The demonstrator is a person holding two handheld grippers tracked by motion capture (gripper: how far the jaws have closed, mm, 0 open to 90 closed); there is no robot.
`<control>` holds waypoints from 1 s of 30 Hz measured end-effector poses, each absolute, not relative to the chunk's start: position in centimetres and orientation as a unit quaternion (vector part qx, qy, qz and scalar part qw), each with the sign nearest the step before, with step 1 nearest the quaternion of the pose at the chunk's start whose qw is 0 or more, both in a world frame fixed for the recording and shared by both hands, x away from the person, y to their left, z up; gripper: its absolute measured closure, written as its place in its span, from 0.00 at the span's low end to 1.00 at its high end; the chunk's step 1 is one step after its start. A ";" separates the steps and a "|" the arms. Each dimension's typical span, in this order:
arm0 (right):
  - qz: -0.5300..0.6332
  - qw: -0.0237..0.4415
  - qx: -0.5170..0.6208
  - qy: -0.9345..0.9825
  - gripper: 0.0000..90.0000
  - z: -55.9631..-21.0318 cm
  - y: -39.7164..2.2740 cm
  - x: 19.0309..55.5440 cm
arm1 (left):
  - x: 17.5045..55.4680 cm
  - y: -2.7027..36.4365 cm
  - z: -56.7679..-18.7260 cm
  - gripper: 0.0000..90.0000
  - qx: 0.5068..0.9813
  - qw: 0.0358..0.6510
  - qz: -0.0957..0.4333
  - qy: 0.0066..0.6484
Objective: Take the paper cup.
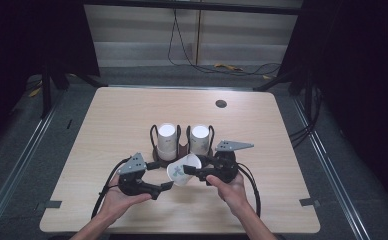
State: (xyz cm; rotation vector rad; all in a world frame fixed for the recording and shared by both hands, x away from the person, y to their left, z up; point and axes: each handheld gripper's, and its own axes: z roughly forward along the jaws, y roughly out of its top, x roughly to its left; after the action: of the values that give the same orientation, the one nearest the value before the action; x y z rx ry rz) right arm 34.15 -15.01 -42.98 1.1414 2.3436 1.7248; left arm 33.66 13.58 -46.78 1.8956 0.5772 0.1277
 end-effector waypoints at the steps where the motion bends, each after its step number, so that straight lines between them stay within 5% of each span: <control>1: 0.554 0.008 0.365 0.749 0.42 -43.0 -15.0 34.1 | 33.6 13.6 -46.8 0.18 0.799 0.549 0.050 0.242; 30: 0.553 -0.024 0.337 0.761 0.42 -43.2 -13.1 34.2 | 33.7 12.4 -47.1 0.17 0.823 0.529 0.068 0.196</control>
State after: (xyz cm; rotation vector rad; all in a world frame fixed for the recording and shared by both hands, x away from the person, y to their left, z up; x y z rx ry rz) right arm 34.21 -13.10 -43.23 1.0765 2.4287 1.7649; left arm 33.71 12.40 -47.13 1.9647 0.4689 0.1615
